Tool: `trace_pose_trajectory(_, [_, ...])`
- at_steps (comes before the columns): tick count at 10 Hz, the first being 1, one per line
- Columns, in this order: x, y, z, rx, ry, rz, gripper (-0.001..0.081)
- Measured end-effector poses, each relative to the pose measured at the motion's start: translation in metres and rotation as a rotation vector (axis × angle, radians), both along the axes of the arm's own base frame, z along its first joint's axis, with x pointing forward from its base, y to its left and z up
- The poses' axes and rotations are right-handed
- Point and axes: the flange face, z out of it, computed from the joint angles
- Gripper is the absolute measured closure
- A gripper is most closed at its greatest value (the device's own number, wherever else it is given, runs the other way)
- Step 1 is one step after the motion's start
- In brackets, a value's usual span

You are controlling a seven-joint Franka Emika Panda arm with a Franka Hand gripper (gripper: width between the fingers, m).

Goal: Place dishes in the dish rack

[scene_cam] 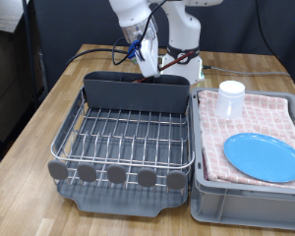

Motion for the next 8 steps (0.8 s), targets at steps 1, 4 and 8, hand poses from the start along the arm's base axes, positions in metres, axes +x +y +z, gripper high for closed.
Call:
trace_pose_trajectory(1, [0.002, 0.003, 0.001, -0.019, 0.002, -0.004, 0.0599])
trace_pose_trajectory(4, [0.006, 0.011, 0.003, -0.078, 0.026, -0.012, 0.0405])
trace_pose_trajectory(8, [0.015, 0.024, 0.011, -0.245, 0.038, -0.023, 0.0019])
